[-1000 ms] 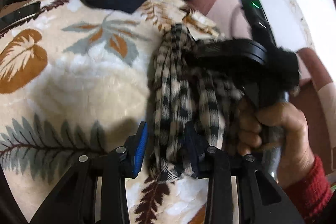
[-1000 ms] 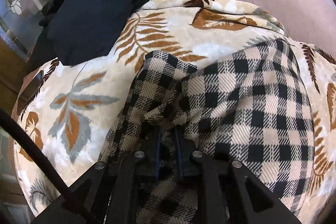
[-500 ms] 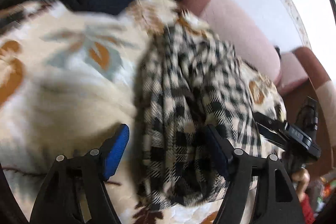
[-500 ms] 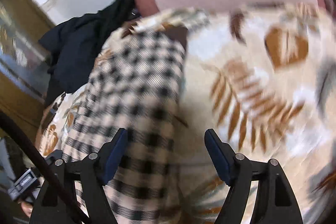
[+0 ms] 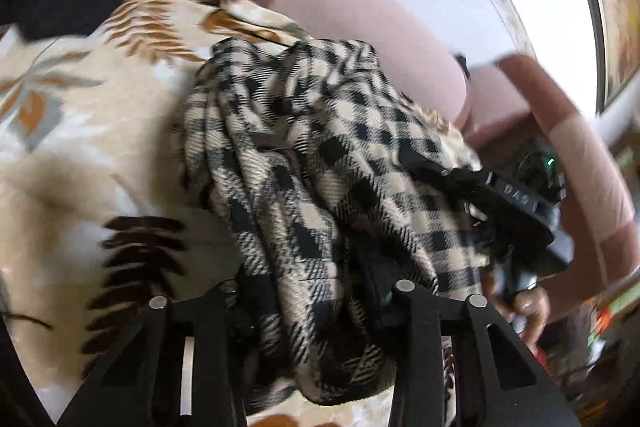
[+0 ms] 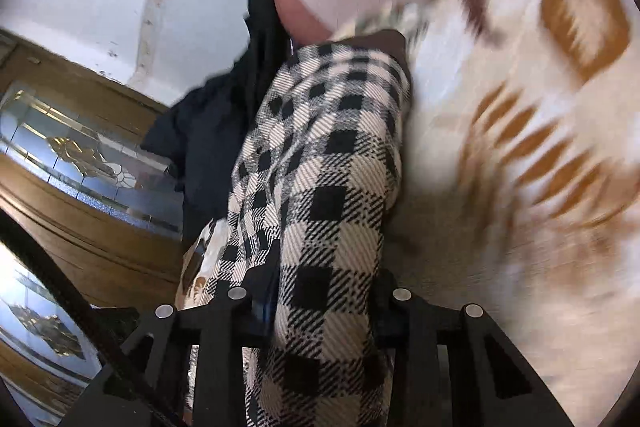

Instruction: Fold large clothes

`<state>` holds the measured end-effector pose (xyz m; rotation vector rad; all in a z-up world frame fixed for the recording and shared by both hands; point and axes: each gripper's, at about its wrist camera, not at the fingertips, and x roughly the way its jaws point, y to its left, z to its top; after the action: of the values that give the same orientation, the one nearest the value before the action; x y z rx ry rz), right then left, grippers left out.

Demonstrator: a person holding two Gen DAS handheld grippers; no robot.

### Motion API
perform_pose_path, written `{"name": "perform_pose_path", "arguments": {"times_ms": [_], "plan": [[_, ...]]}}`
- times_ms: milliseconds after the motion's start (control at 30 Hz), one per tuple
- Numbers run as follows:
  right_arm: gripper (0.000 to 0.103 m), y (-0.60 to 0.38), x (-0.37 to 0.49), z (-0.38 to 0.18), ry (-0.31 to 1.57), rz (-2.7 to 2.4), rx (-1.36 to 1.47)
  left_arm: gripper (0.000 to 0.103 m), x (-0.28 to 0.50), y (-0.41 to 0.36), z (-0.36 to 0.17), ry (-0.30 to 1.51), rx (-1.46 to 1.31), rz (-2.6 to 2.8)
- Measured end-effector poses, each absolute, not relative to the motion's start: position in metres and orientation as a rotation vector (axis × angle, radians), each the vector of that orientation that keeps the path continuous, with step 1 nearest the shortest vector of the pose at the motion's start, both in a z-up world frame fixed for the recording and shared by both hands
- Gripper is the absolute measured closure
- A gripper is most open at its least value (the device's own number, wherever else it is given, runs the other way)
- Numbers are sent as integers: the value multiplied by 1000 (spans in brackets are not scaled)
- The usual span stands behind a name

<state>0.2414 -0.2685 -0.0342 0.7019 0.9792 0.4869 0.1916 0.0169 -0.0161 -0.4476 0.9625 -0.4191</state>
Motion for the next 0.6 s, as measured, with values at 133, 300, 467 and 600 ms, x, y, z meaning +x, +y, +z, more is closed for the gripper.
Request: {"name": "perform_pose_path", "arguments": {"times_ms": [133, 300, 467, 600], "plan": [[57, -294, 230, -54, 1070, 341, 561, 76, 196, -4, -55, 1110, -333, -333], [36, -292, 212, -57, 1073, 262, 458, 69, 185, 15, -50, 1091, -384, -316], [37, -279, 175, 3, 900, 155, 238, 58, 160, 40, -19, 973, -345, -246], [73, -236, 173, 16, 903, 250, 173, 44, 155, 60, 4, 869, -337, -149]]}}
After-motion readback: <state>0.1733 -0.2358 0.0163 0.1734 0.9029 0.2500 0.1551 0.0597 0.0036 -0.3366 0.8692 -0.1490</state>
